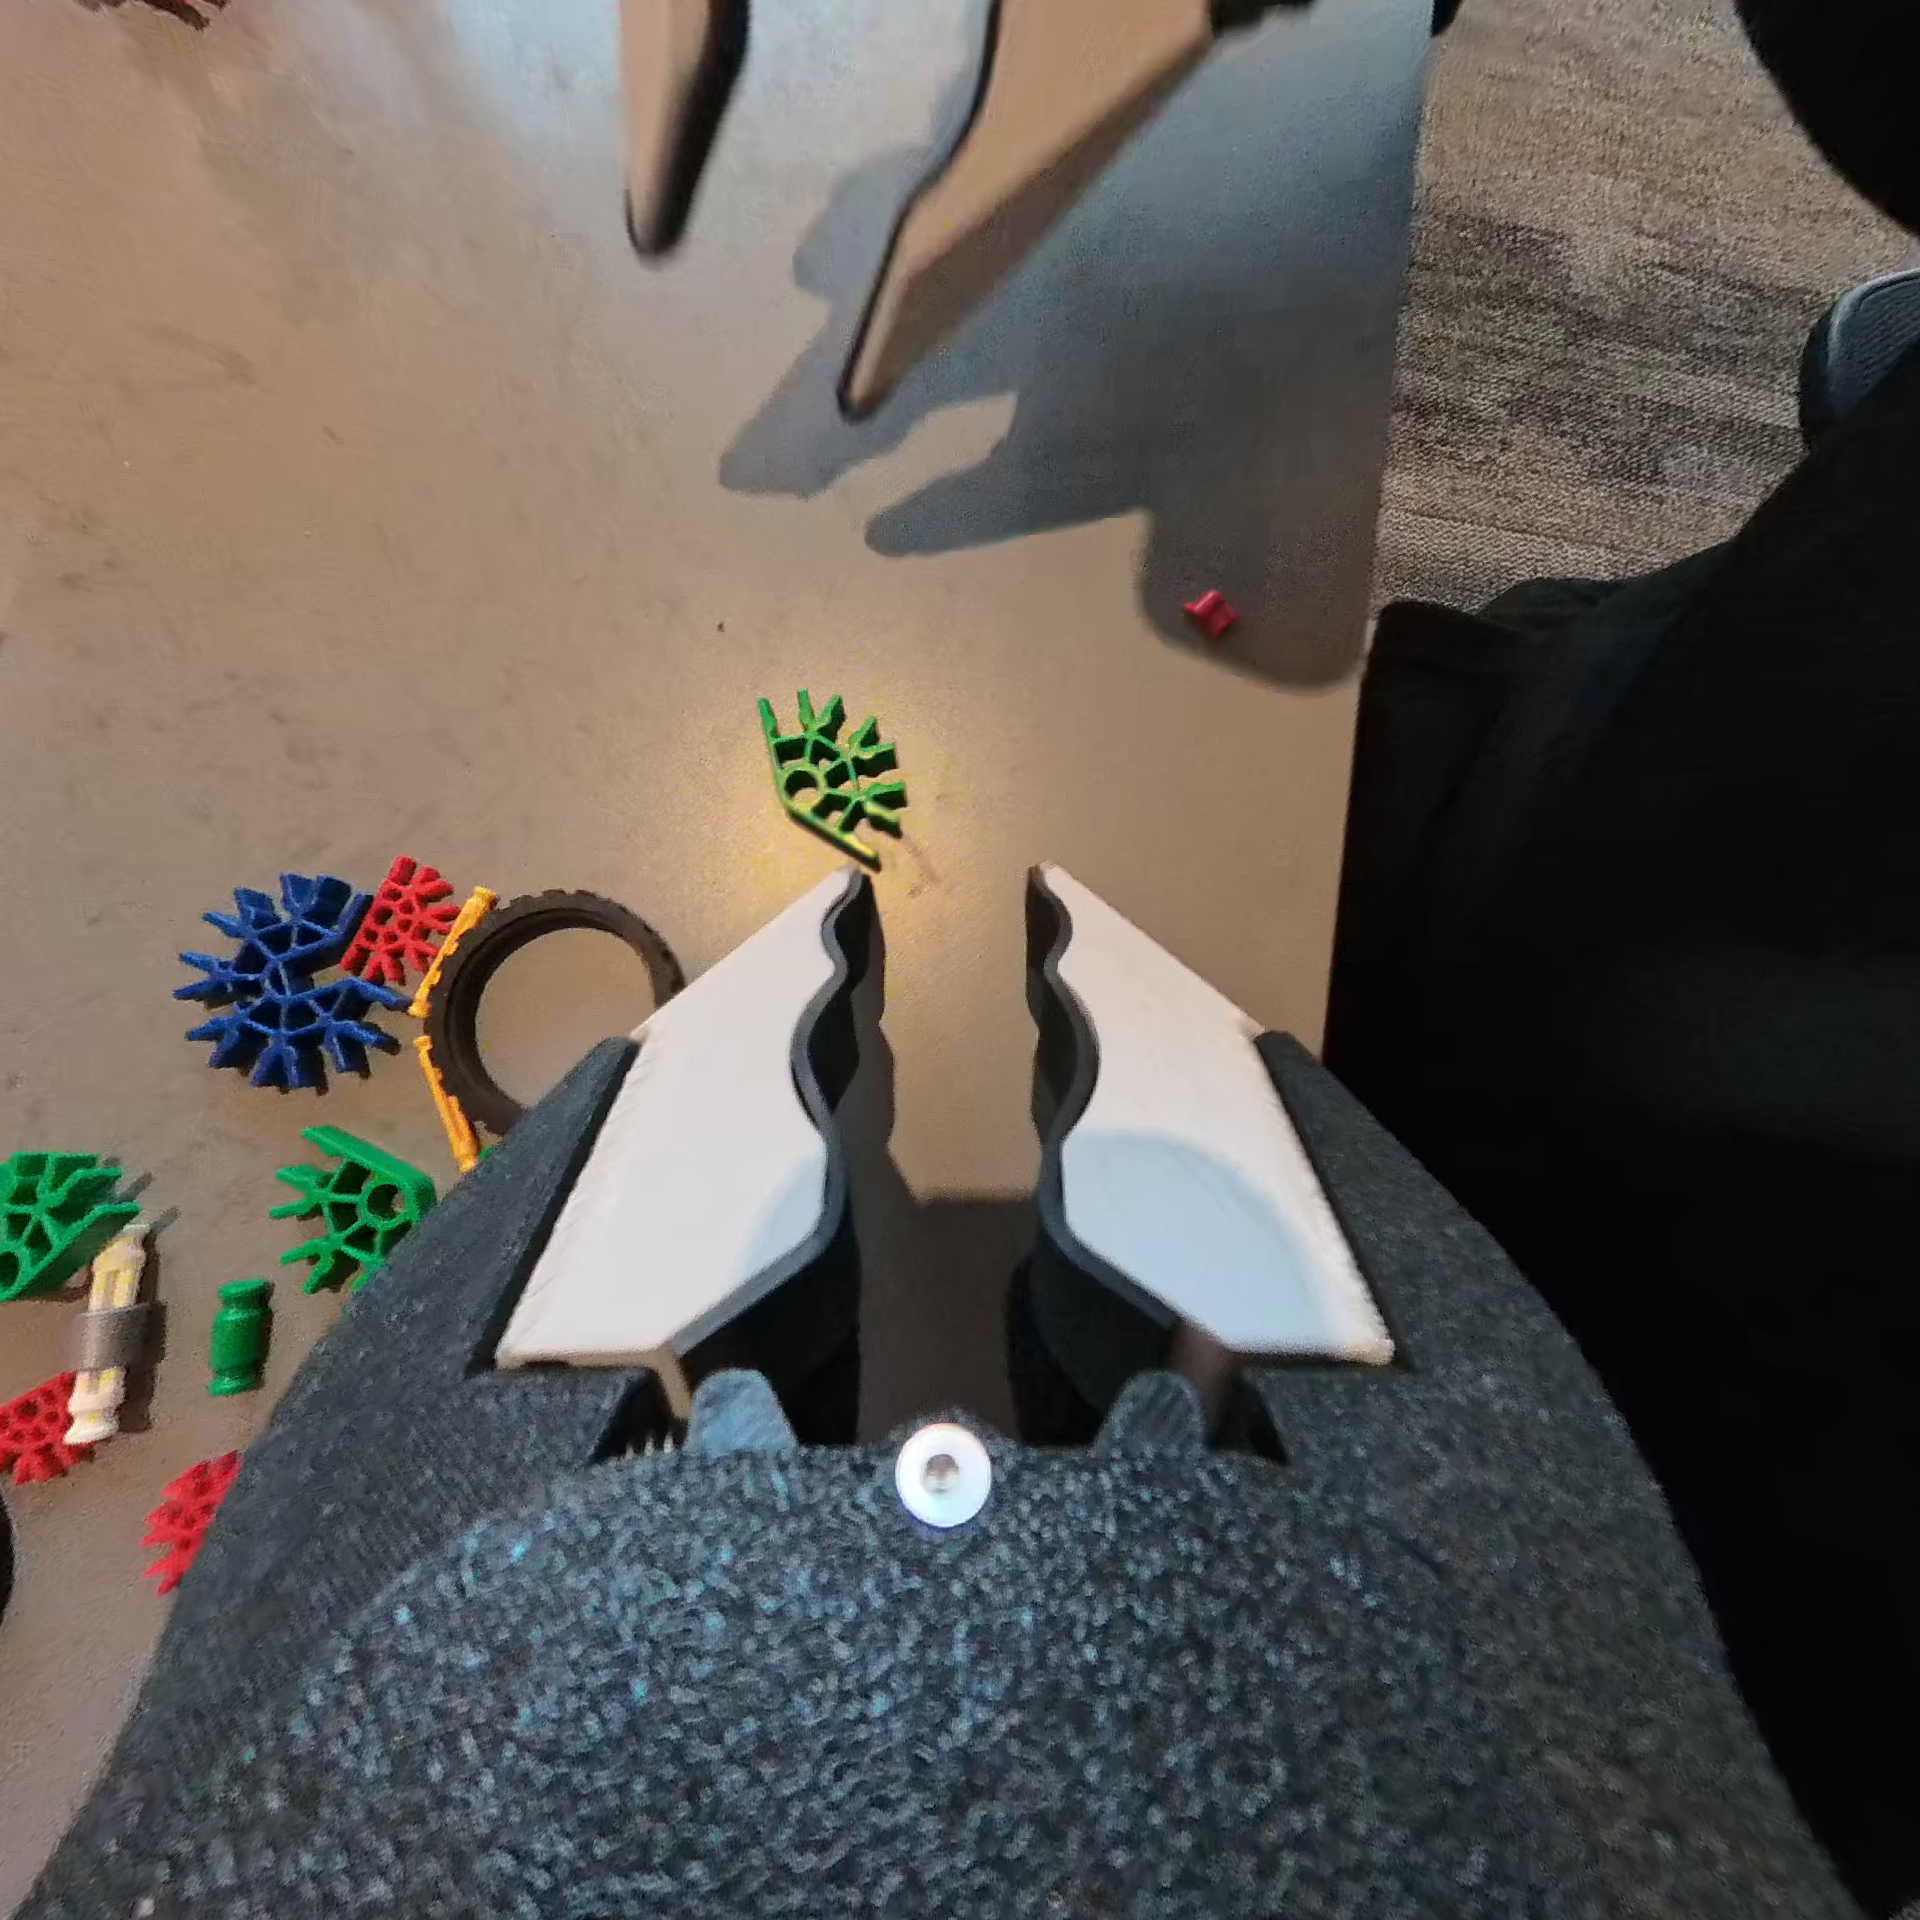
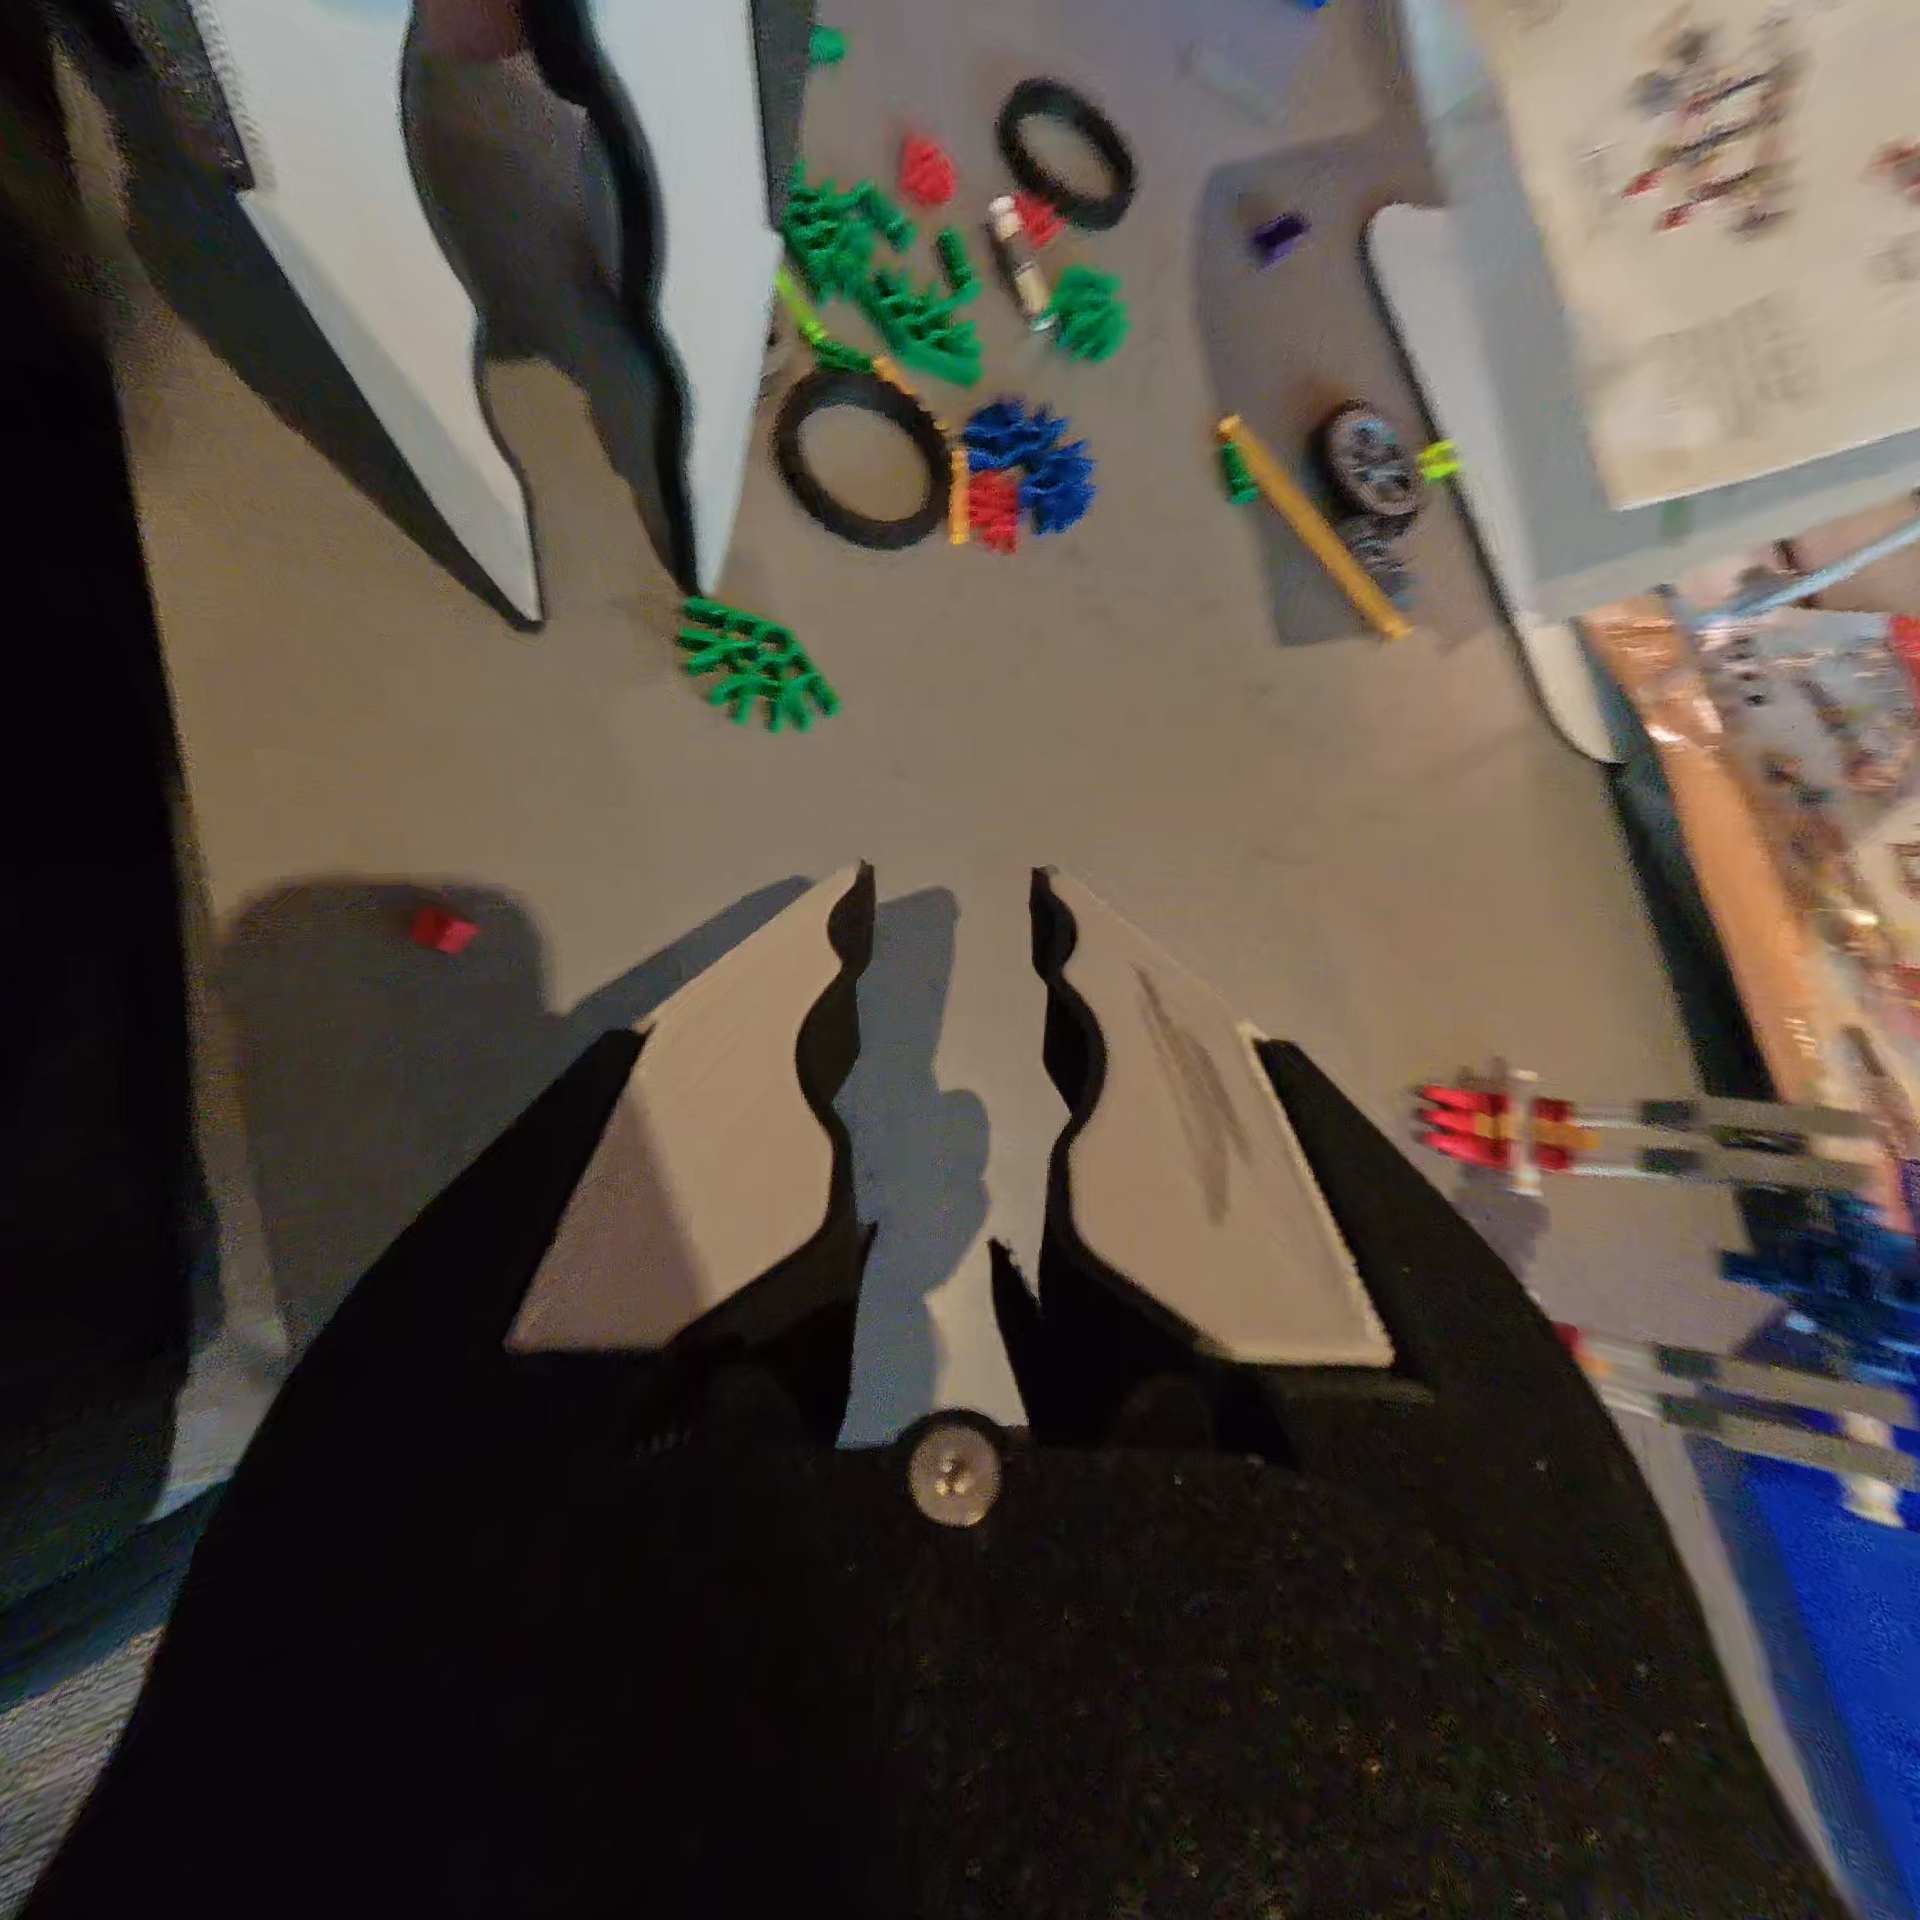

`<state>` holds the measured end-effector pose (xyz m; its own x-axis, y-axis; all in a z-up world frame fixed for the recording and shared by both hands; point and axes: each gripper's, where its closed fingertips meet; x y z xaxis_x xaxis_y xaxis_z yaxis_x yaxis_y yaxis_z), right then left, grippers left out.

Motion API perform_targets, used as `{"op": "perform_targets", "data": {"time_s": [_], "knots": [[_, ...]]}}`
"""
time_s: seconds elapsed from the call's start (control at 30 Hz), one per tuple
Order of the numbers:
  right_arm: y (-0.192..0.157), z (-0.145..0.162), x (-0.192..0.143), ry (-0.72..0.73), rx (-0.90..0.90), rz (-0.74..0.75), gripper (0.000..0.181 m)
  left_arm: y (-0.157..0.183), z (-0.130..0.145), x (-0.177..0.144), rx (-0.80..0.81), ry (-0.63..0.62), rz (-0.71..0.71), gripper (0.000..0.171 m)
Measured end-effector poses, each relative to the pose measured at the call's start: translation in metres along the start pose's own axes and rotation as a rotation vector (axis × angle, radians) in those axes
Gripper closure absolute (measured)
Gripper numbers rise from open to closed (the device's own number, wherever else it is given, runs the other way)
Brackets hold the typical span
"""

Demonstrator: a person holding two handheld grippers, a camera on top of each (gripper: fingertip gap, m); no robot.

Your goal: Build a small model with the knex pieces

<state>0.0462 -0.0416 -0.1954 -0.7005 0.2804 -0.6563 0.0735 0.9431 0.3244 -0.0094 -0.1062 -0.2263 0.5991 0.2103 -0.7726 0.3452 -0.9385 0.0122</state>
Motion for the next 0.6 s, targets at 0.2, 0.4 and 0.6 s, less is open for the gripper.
{"op": "perform_targets", "data": {"time_s": [0.2,0.4,0.6], "knots": [[-0.025,0.000,0.028,-0.031,0.025,-0.088,0.153,0.009,-0.007,0.005,-0.030,0.018,-0.013,0.139],[-0.025,-0.014,0.043,-0.005,0.012,-0.141,0.155,0.022,-0.022,0.018,-0.031,0.067,-0.006,0.138],[-0.009,-0.017,0.046,-0.029,-0.021,-0.098,0.154,0.027,-0.032,0.011,-0.011,0.136,-0.004,0.135]]}}
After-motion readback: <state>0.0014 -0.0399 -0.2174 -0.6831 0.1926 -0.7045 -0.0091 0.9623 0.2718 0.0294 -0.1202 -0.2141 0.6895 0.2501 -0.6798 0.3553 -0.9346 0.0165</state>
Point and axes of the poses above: each gripper's, where its closed fingertips meet, x out along the fingers, z out of its underside, y = z × x across the jaws, and after that the axes turned 3 degrees about x, right-handed
